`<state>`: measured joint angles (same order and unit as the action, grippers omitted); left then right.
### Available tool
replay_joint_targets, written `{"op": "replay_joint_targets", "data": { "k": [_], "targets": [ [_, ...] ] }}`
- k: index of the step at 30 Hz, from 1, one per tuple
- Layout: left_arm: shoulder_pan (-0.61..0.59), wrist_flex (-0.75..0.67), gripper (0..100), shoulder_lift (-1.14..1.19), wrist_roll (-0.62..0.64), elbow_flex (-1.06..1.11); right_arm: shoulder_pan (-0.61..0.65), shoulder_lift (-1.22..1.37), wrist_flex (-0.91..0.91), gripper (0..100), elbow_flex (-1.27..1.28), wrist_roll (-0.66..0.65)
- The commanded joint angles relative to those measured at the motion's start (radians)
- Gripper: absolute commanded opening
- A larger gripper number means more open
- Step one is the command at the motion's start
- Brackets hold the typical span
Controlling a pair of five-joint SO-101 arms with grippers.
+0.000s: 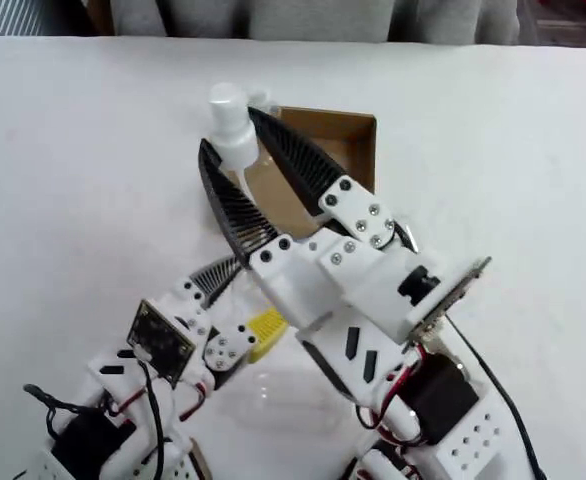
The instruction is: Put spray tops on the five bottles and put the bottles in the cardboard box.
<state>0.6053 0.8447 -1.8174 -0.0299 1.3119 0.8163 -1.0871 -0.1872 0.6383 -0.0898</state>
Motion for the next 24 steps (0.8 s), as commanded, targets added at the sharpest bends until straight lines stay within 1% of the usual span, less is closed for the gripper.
{"op": "replay_joint_targets", "data": {
  "k": [1,7,19,21,24],
  "targets": [
    [0.008,-0.032,2,-0.012,-0.009,-0.006,-0.005,-0.005,0.093,1.6,0.038,-0.009],
    [0.008,-0.032,2,-0.012,-0.009,-0.006,-0.042,-0.012,0.111,1.6,0.083,-0.008],
    [0.008,-0.032,2,-0.012,-0.009,-0.006,-0.047,-0.018,0.108,1.6,0.172,-0.002],
    [0.008,-0.032,2,-0.012,-0.009,-0.006,-0.044,-0.028,0.099,1.6,0.175,0.0],
    [0.008,-0.032,2,-0.012,-0.009,-0.006,-0.033,-0.084,0.015,1.6,0.18,0.0]
  ]
}}
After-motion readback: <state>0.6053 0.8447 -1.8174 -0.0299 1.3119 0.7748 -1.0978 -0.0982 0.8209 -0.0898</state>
